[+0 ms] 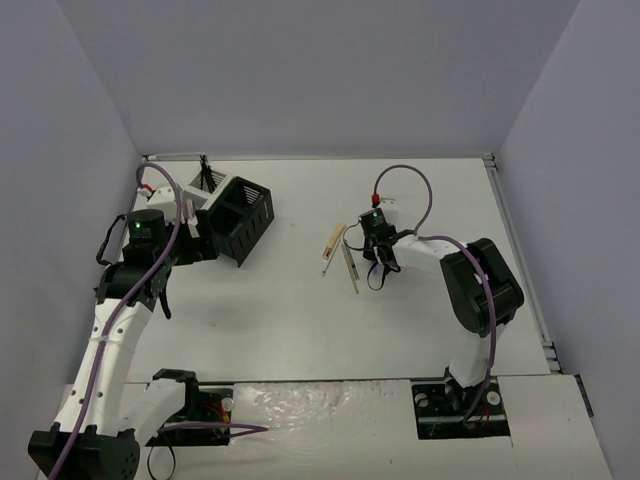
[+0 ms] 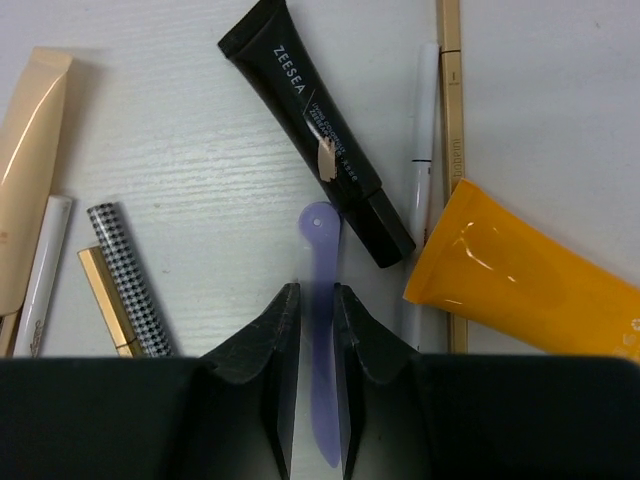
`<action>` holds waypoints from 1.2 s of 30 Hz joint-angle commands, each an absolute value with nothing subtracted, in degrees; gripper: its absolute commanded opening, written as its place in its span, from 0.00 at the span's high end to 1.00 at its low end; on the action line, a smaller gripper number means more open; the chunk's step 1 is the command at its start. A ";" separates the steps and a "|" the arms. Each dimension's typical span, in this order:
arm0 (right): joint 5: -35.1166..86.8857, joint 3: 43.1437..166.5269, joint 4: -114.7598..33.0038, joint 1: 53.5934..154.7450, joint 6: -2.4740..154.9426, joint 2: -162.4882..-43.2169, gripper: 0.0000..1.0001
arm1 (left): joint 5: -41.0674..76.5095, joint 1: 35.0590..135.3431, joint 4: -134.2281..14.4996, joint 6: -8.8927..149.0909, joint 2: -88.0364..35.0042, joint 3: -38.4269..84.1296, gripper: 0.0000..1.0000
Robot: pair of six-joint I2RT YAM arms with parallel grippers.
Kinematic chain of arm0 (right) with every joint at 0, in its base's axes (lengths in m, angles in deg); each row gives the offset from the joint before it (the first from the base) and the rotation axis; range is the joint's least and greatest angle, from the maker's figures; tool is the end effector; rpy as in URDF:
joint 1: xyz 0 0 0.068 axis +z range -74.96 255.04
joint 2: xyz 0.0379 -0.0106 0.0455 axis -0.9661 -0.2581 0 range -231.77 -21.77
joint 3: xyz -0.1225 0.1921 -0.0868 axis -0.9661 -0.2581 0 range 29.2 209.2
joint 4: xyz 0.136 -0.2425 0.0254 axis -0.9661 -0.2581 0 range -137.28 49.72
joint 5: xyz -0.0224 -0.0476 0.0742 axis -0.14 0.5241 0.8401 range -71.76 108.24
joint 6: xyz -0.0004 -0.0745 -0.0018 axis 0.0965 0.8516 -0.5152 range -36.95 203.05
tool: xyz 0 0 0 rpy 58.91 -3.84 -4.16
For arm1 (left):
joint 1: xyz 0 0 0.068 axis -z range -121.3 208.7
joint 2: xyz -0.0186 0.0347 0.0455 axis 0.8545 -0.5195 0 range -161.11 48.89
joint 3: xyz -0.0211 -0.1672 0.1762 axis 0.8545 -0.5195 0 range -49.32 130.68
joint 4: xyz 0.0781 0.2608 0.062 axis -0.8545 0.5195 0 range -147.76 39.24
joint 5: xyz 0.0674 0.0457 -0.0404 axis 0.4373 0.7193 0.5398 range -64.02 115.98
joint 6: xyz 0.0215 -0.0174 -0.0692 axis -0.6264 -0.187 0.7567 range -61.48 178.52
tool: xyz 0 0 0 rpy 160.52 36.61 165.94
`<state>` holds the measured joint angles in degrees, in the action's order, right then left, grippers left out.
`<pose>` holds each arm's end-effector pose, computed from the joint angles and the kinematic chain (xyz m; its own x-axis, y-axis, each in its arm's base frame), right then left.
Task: Organize the makeup
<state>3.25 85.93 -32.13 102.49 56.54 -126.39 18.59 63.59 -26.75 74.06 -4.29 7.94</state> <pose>0.3659 0.1718 0.0984 -0.6275 0.1599 -0.7620 0.0127 0.9807 0.1953 0.2584 -0.0302 0.3178 -0.4881 -0.2249 -0.8433 0.0708 0.9529 -0.2950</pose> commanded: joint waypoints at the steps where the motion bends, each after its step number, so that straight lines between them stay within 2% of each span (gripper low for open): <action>1: 4.75 84.38 -29.53 104.67 60.46 -118.80 1.00 | 13.22 64.13 -30.22 76.47 -5.03 11.82 0.03; 8: 7.47 79.95 -19.80 115.83 71.01 -102.91 1.00 | 5.55 70.16 -32.05 84.22 -7.56 15.30 0.03; 12: 15.62 77.49 -13.25 118.32 74.23 -95.95 1.00 | 3.97 75.43 -35.61 89.34 -9.65 16.43 0.03; 19: 25.11 74.25 -6.00 120.86 76.61 -89.78 1.00 | 4.00 83.66 -42.24 94.93 -14.30 17.74 0.03; 23: 26.92 73.98 -5.21 121.36 76.72 -88.90 1.00 | 3.90 86.79 -45.78 97.19 -17.03 18.38 0.07; 29: 28.07 72.97 -3.77 121.36 76.03 -88.58 1.00 | 3.92 90.36 -49.86 98.46 -20.40 18.94 0.20; 33: 28.09 72.71 -3.20 121.45 75.76 -88.31 1.00 | 4.44 91.83 -50.99 98.60 -21.77 18.97 0.37; 36: 28.11 72.53 -2.75 121.45 75.52 -88.58 1.00 | 5.28 92.22 -51.40 98.42 -23.20 18.77 0.46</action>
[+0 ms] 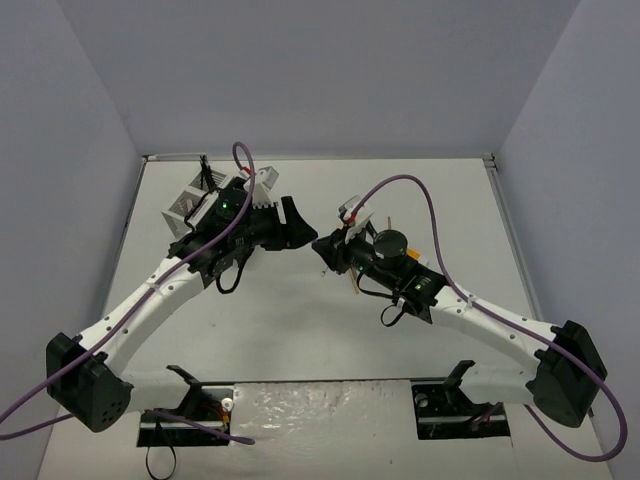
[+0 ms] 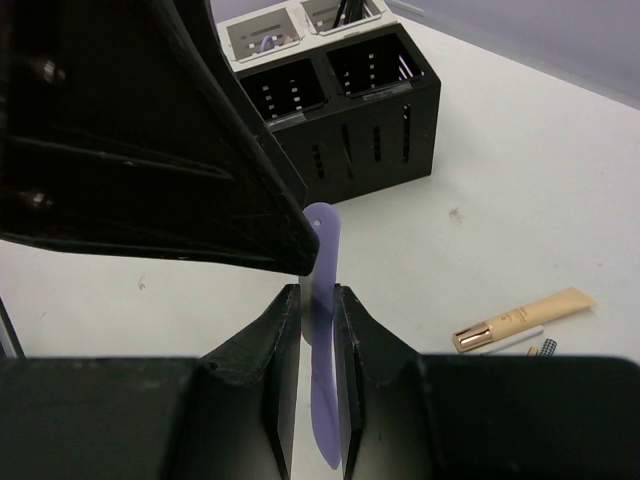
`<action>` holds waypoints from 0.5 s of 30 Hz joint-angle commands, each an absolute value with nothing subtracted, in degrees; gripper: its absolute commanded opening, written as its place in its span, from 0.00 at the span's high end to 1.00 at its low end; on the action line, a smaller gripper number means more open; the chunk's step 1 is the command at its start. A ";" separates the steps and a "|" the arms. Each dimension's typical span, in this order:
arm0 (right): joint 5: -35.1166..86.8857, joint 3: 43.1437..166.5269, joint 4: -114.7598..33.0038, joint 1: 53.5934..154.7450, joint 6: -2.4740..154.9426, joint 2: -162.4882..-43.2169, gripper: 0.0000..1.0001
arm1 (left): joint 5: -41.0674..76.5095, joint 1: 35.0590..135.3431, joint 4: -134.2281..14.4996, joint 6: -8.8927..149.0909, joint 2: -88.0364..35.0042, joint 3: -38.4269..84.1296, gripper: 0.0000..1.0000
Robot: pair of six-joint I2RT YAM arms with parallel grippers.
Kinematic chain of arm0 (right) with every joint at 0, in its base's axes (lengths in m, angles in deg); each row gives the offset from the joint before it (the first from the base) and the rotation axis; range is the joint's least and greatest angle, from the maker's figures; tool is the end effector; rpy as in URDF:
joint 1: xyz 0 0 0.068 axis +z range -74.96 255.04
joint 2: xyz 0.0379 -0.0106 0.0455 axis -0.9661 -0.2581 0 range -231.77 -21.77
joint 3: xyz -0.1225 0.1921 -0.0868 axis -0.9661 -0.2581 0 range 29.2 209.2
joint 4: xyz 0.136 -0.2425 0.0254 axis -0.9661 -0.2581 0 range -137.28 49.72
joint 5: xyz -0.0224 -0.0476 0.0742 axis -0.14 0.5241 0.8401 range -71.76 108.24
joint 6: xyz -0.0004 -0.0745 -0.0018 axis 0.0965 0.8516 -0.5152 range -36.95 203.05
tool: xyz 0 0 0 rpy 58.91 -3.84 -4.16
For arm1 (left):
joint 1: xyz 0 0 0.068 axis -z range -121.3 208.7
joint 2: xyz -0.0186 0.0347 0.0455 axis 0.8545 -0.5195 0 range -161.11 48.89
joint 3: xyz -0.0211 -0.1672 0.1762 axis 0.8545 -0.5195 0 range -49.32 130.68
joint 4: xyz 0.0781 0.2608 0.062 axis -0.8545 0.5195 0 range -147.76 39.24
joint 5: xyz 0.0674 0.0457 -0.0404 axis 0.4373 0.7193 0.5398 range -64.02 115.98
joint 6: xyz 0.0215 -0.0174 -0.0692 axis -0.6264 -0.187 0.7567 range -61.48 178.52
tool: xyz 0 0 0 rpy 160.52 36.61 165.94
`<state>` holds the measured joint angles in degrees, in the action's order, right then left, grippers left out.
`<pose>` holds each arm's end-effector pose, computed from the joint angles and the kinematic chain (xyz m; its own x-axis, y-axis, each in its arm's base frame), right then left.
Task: Organize the makeup
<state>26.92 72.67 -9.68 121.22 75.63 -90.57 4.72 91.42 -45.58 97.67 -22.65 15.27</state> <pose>0.2251 0.2481 0.2854 -0.0424 0.1402 -0.9892 -0.8186 0.5627 0.1148 0.2739 -0.2029 0.3197 -0.7138 -0.2407 -0.6577 0.4402 0.5762 -0.6886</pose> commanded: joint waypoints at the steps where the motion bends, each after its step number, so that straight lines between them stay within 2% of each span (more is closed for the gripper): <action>1: 28.12 72.53 -2.72 121.45 75.46 -88.71 1.00 | 5.38 92.33 -51.55 98.45 -23.67 18.77 0.49; 7: 28.20 71.92 -2.02 121.45 75.08 -88.74 1.00 | 5.62 93.30 -53.40 98.98 -25.32 18.56 0.64; 13: 27.91 71.56 -1.87 121.45 74.97 -88.74 1.00 | 5.69 94.11 -55.36 99.39 -25.30 17.84 0.90; 15: 27.72 71.58 -1.98 121.45 74.88 -89.01 0.94 | 5.82 94.23 -55.47 99.23 -25.15 17.83 1.00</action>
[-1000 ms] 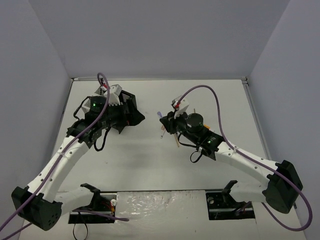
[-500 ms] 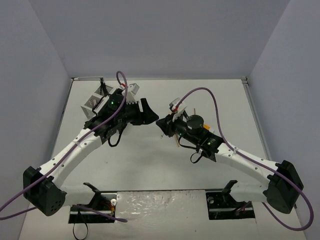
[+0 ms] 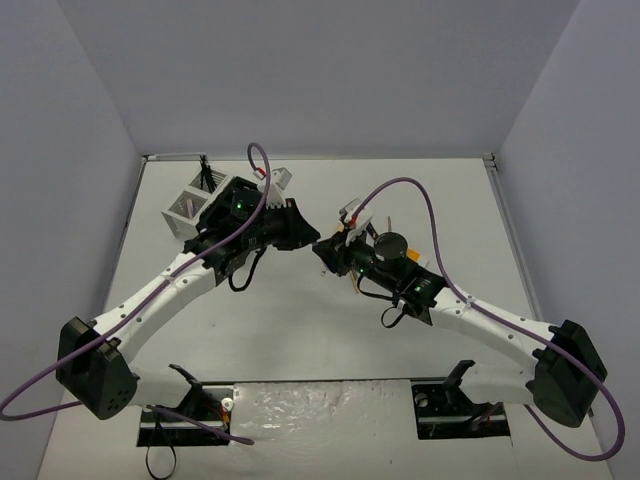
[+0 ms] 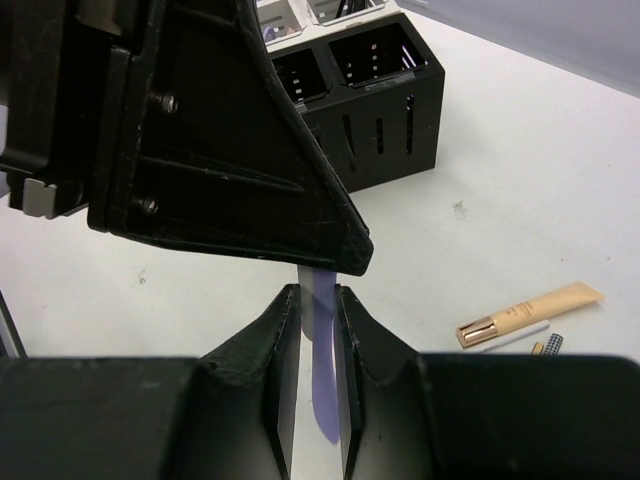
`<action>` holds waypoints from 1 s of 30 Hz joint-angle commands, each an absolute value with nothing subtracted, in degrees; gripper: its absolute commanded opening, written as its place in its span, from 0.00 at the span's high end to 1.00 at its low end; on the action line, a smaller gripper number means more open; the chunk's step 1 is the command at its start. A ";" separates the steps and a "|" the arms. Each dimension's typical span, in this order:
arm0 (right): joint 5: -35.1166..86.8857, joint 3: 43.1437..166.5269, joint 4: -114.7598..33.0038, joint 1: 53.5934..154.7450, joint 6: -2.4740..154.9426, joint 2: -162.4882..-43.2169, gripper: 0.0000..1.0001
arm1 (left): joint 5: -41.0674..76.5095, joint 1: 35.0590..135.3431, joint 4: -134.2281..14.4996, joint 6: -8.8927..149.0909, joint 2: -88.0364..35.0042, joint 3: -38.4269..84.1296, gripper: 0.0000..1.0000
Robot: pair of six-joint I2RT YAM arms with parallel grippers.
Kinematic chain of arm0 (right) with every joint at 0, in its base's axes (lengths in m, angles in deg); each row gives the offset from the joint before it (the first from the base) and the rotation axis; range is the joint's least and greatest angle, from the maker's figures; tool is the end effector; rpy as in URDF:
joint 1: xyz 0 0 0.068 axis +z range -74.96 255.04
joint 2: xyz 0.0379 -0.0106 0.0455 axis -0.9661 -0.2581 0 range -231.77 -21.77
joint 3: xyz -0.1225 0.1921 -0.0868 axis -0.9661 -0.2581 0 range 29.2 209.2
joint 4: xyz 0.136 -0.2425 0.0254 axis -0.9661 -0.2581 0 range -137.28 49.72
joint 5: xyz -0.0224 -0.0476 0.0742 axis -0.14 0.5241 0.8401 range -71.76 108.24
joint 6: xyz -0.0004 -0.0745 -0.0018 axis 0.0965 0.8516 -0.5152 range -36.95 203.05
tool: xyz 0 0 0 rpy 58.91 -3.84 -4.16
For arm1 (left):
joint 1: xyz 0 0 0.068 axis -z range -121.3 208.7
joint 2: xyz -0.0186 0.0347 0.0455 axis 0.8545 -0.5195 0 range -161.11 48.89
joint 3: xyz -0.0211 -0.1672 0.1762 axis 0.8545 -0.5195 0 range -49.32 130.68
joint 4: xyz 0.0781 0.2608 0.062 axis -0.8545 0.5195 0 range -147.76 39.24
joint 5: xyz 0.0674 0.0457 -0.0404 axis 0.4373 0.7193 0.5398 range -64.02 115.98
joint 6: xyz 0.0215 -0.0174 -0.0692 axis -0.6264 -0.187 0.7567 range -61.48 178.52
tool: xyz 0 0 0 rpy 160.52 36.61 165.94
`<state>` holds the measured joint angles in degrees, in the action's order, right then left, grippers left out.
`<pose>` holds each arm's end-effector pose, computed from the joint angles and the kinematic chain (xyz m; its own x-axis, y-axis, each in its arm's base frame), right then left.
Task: Organize the makeup
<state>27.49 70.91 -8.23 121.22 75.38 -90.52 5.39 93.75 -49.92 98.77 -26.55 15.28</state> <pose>0.2232 0.2470 0.2769 -0.0498 0.1384 -0.9891 -0.8237 0.5544 0.1190 0.2798 -0.2232 0.3068 -0.7237 -0.2311 -0.6503 0.4492 0.5576 -0.6981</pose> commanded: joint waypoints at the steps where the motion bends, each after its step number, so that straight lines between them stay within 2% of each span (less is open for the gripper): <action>1: 27.67 71.63 -2.03 121.45 74.88 -89.01 0.88 | 5.96 94.27 -55.48 99.04 -25.01 17.83 1.00; 3: 27.33 71.77 -2.46 121.45 74.79 -89.04 0.72 | 6.29 94.36 -55.16 98.46 -24.79 17.97 1.00; 8: 24.78 72.00 -4.68 121.33 74.87 -88.26 0.26 | 10.54 94.13 -49.21 95.00 -24.44 20.46 1.00; 11: 21.53 72.16 -7.15 121.19 75.28 -87.02 0.06 | 14.91 93.40 -43.26 90.23 -24.25 24.16 1.00; 12: 20.09 72.23 -8.27 121.13 75.46 -86.45 0.02 | 17.36 92.53 -40.59 88.35 -24.29 26.01 1.00; 21: 11.75 70.69 -16.11 119.43 75.46 -82.30 0.00 | 28.11 70.53 -31.89 78.22 -27.92 37.07 1.00; 30: 11.81 68.32 -18.50 117.60 75.14 -80.56 0.00 | 28.71 55.45 -35.51 74.58 -40.36 43.89 1.00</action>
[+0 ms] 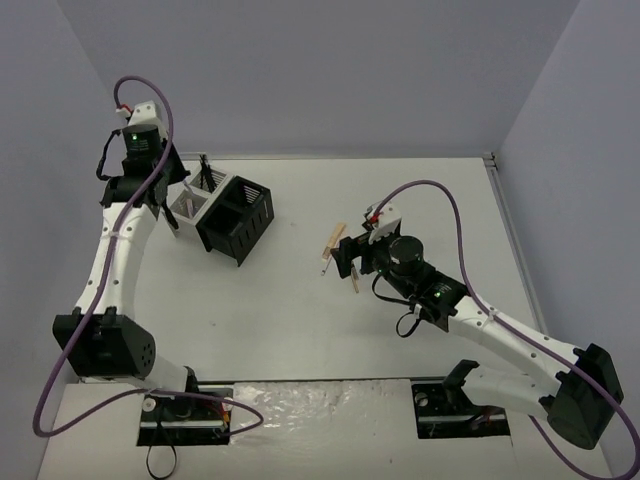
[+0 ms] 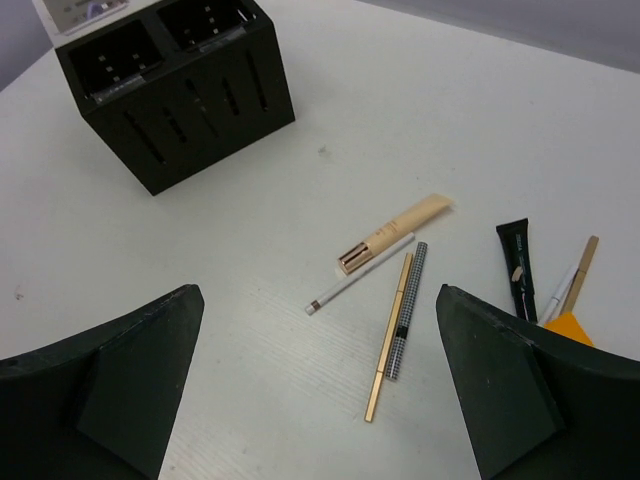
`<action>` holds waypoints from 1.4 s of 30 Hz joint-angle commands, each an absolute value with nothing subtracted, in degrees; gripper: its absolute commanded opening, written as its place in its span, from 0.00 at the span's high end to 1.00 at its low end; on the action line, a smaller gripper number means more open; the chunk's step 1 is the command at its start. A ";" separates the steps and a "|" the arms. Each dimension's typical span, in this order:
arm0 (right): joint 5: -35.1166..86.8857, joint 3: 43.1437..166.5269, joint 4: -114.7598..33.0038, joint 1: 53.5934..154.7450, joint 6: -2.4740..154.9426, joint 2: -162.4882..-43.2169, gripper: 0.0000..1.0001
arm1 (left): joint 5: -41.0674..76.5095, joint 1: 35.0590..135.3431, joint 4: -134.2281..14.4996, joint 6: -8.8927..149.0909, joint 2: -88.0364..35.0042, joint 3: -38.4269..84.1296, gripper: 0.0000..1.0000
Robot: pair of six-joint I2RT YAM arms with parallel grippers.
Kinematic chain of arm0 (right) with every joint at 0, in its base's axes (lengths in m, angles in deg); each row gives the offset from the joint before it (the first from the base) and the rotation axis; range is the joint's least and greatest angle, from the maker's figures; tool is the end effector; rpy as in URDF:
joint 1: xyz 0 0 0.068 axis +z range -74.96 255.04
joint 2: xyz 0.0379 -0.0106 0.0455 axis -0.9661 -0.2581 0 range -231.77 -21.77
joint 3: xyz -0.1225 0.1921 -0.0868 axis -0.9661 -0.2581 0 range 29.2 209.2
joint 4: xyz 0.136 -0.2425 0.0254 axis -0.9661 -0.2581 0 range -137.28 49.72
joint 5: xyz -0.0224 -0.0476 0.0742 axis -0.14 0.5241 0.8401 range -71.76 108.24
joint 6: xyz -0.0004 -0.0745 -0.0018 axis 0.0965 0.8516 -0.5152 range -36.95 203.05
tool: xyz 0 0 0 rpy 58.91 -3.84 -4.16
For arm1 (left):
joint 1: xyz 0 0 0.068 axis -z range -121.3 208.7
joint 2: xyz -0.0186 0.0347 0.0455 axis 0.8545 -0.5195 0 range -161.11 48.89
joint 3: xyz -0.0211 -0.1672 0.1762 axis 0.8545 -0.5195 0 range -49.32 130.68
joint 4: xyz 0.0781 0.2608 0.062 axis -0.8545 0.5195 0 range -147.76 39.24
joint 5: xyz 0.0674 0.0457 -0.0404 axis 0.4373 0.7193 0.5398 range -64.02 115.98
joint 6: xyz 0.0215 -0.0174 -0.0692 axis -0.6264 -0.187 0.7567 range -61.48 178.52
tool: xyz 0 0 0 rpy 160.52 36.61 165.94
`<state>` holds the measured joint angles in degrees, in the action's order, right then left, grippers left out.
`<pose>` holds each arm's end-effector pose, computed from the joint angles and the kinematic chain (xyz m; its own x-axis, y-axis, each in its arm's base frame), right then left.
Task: Organize the makeup
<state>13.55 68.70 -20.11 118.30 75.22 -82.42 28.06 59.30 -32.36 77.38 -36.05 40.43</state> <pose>0.2289 0.2083 0.2758 -0.0972 0.0950 -0.9907 -0.6159 0.7762 0.1348 0.3851 -0.0018 0.3805 -0.3252 -0.3196 -0.8900 -0.1358 0.9472 -0.2905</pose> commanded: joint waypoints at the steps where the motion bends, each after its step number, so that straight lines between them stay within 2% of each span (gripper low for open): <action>1: 11.93 68.12 -18.62 117.46 75.13 -80.46 0.00 | 28.34 54.71 -36.50 74.74 -41.74 43.98 1.00; 10: 12.81 66.62 -19.45 116.14 75.04 -79.44 0.00 | 27.65 52.46 -40.96 74.82 -48.93 44.55 0.99; 12: 12.99 66.47 -19.45 115.89 74.96 -79.63 0.00 | 27.56 52.46 -40.84 75.06 -49.52 44.41 0.90; 15: 13.06 66.75 -19.94 115.75 74.96 -80.16 0.00 | 27.37 52.46 -40.71 75.69 -48.69 43.19 0.68; 20: 12.74 67.47 -21.03 115.82 74.30 -81.33 0.00 | 27.71 52.46 -37.78 76.61 -45.15 41.92 0.43; 27: 9.23 69.02 -24.41 115.37 71.81 -84.69 0.01 | 26.30 52.55 -30.26 79.15 -36.48 42.33 0.27; 34: 8.46 70.91 -28.23 111.52 66.47 -92.16 0.10 | 16.44 52.93 -26.00 81.15 -24.66 35.78 0.06; 42: 10.52 73.76 -29.07 109.32 64.33 -101.34 0.29 | 13.18 53.53 -26.10 77.94 -12.74 21.49 0.03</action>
<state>10.55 69.69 -30.25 109.62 66.37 -98.45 16.05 52.95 -25.95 79.56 -16.69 26.34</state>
